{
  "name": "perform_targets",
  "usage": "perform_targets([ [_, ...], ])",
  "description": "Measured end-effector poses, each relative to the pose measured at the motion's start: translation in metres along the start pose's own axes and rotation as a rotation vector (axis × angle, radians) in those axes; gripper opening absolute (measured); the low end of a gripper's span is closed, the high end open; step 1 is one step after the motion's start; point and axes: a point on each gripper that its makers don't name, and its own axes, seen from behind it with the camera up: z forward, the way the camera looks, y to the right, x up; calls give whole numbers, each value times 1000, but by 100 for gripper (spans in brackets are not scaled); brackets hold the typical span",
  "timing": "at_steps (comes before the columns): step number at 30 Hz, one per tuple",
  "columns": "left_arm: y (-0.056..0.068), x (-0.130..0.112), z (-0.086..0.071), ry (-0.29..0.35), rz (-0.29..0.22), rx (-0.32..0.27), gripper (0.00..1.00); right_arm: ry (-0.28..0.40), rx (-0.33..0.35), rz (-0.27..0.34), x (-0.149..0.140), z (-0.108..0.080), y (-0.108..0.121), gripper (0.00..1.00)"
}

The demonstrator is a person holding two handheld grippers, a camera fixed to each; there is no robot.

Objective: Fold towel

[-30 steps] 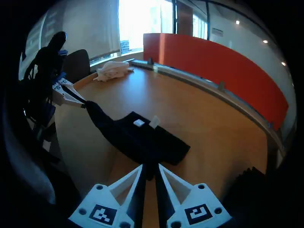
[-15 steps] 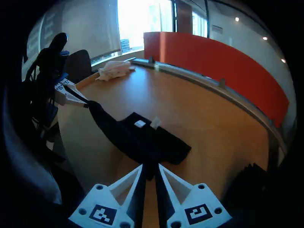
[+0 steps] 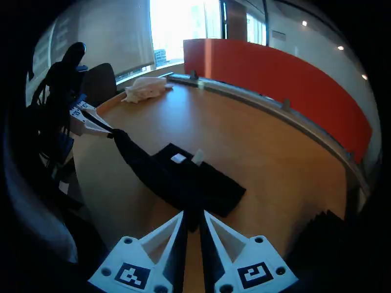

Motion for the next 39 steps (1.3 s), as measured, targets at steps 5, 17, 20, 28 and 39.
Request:
perform_targets([
  [5, -5, 3, 10, 4, -5, 5, 12, -14, -9, -5, -2, 11, 8, 15],
  [17, -22, 13, 51, 13, -19, 37, 12, -32, -36, 17, 1, 46, 39, 15],
  [20, -25, 14, 61, 11, -25, 40, 11, -41, -42, 21, -1, 54, 46, 15],
  [28, -33, 16, 79, 8, -26, 49, 12, -60, -56, 34, -7, 69, 60, 15],
  [39, -40, 12, 103, -3, -31, 54, 11, -89, -65, 50, -20, 89, 73, 15],
])
